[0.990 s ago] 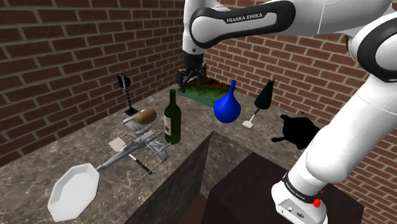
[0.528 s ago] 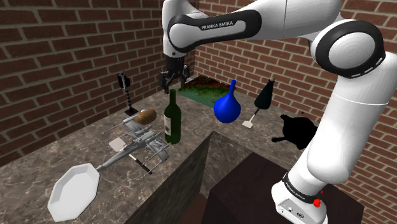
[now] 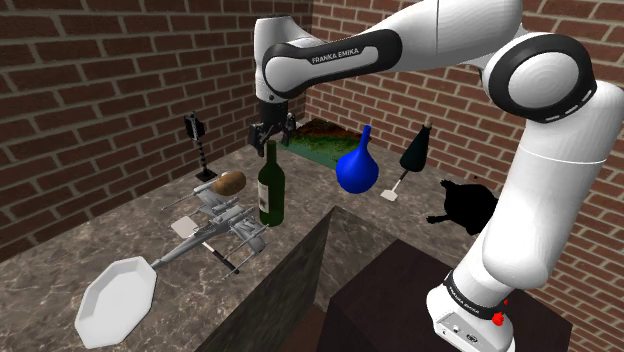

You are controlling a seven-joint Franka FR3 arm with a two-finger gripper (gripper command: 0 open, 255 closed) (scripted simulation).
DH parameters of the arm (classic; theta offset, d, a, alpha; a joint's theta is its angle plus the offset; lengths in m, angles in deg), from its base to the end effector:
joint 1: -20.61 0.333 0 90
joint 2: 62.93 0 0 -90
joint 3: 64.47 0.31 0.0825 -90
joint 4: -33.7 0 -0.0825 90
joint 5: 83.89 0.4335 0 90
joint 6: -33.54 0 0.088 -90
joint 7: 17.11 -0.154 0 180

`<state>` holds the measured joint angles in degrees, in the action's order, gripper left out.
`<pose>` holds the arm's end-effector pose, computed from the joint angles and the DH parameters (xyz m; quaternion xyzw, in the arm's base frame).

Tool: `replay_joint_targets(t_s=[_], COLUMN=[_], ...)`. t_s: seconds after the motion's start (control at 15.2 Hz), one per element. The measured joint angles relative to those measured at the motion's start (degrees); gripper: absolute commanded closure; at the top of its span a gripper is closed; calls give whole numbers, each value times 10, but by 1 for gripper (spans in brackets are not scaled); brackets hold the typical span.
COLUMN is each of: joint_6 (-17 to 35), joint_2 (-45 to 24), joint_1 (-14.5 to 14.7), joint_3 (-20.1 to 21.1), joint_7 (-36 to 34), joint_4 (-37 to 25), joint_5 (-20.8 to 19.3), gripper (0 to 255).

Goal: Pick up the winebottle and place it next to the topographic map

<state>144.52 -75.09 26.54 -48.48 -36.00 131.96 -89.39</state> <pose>0.6285 0.2330 0.3967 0.9990 0.0400 0.0143 0.0117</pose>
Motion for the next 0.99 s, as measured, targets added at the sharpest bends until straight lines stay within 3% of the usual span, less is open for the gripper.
replay_joint_targets(t_s=[0.33, 0.4, 0.99], joint_6=[2, 2, 2], joint_2=[0, 0, 0], joint_1=[0, 0, 0], joint_3=[0, 0, 0], joint_7=[0, 0, 0], joint_4=[2, 2, 2], joint_5=[0, 0, 0], gripper=[0, 255, 255])
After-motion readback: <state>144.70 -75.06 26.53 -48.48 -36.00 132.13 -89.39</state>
